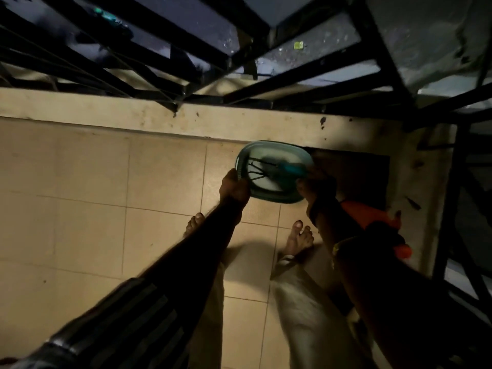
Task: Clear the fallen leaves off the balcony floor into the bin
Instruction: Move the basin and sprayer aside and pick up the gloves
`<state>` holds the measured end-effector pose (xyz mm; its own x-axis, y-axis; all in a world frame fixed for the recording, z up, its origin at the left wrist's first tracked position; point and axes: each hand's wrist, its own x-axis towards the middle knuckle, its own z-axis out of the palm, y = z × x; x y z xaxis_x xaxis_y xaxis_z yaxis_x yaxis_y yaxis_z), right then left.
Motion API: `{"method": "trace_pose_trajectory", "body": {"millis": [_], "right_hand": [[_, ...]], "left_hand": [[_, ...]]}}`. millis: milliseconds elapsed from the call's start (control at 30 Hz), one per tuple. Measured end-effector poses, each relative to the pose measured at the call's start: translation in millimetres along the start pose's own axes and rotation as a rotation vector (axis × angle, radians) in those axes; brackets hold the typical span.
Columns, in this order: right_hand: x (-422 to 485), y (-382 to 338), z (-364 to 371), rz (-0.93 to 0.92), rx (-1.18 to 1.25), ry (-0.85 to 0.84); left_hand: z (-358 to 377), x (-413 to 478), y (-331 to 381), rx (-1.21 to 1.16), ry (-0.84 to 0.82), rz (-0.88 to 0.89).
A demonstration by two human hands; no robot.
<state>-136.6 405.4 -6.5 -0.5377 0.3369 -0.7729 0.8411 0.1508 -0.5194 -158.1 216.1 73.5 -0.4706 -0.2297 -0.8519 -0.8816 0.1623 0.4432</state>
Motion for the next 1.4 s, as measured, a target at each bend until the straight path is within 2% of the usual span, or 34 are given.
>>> {"method": "trace_pose_trajectory", "body": {"millis": [67, 167, 267, 367, 500, 667, 900, 1100, 1400], "right_hand": [[-29, -19, -12, 0.017, 0.065, -0.098], [-91, -56, -29, 0.067, 0.252, -0.112], [-181, -93, -41, 0.022, 0.437, -0.045], [-278, -127, -54, -0.077, 0.585, 0.087], [-380, -171, -62, -0.136, 0.526, 0.001], [-476, -213, -45, -0.245, 0.397, -0.150], [-599, -248, 48, -0.347, 0.319, -0.370], [-685, -236, 158, -0.422, 0.179, -0.567], [-765, -239, 331, -0.487, -0.055, -0.840]], "left_hand": [[-11, -28, 10, -0.051, 0.000, 0.009], [-31, -80, 25, -0.119, 0.020, 0.029], [-49, -122, 29, -0.264, 0.007, 0.042], [-76, -212, 66, -0.415, 0.035, 0.087], [-122, -331, 103, -0.540, 0.068, 0.166], [-188, -407, 91, -0.587, 0.126, 0.236], [-326, -461, 34, -0.723, 0.364, 0.291], [-445, -483, -28, -0.879, 0.517, 0.299], [-605, -482, -102, -1.193, 0.730, 0.272]]}}
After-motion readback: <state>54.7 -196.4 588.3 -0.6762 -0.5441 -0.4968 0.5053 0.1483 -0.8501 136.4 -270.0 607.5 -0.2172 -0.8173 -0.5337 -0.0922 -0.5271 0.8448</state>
